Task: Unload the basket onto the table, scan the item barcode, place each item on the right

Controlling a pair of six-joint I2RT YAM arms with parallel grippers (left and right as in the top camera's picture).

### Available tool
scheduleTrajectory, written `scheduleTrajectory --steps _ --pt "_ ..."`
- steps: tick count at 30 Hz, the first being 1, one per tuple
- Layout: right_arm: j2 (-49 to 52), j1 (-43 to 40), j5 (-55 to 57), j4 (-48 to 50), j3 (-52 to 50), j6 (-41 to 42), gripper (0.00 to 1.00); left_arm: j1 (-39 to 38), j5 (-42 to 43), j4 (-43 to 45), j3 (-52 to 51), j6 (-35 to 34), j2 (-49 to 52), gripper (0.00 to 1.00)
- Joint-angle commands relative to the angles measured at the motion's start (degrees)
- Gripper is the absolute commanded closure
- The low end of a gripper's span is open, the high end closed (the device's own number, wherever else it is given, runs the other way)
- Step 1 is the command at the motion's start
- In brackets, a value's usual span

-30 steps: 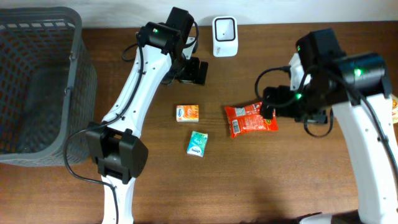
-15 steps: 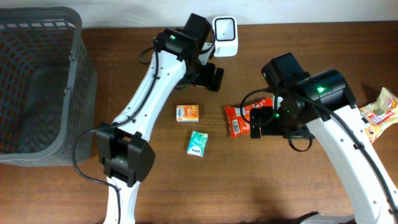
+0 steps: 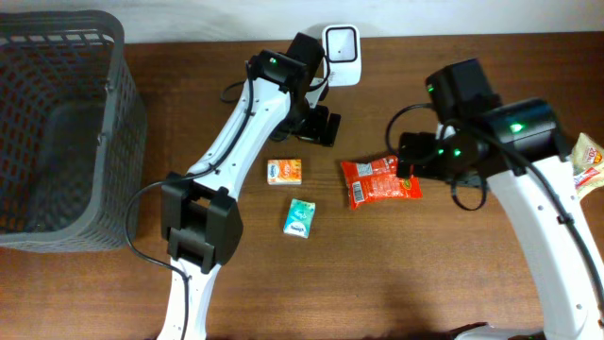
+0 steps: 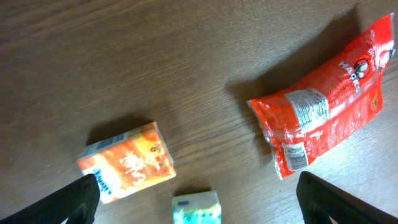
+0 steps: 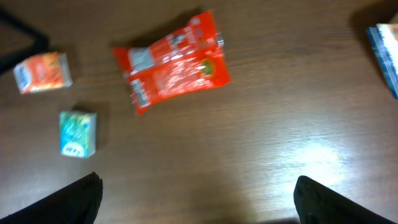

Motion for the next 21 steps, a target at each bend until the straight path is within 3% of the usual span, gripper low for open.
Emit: scheduleTrajectory --steps 1,21 --pt "-0.2 -3.0 1.5 -0.1 1.2 0.5 0.02 0.0 5.0 1.6 -0.4 -0.5 1.3 0.01" --pt "-0.2 -3.6 1.5 0.0 1.2 0.5 0.01 -1.0 11.6 5.4 -0.9 0.0 6.8 0.0"
